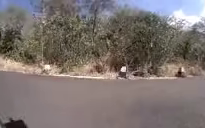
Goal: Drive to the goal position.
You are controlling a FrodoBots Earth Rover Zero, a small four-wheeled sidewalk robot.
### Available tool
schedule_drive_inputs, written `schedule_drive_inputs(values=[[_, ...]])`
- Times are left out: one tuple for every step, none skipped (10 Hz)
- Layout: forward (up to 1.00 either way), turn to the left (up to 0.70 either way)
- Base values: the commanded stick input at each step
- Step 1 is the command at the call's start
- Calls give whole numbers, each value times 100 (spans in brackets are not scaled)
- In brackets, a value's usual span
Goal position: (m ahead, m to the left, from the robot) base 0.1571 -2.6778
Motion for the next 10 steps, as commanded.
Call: schedule_drive_inputs(values=[[0, -50], [0, -50], [0, -50], [0, -50], [0, -50], [0, -50], [0, -50], [0, -50], [0, -50], [0, -50]])
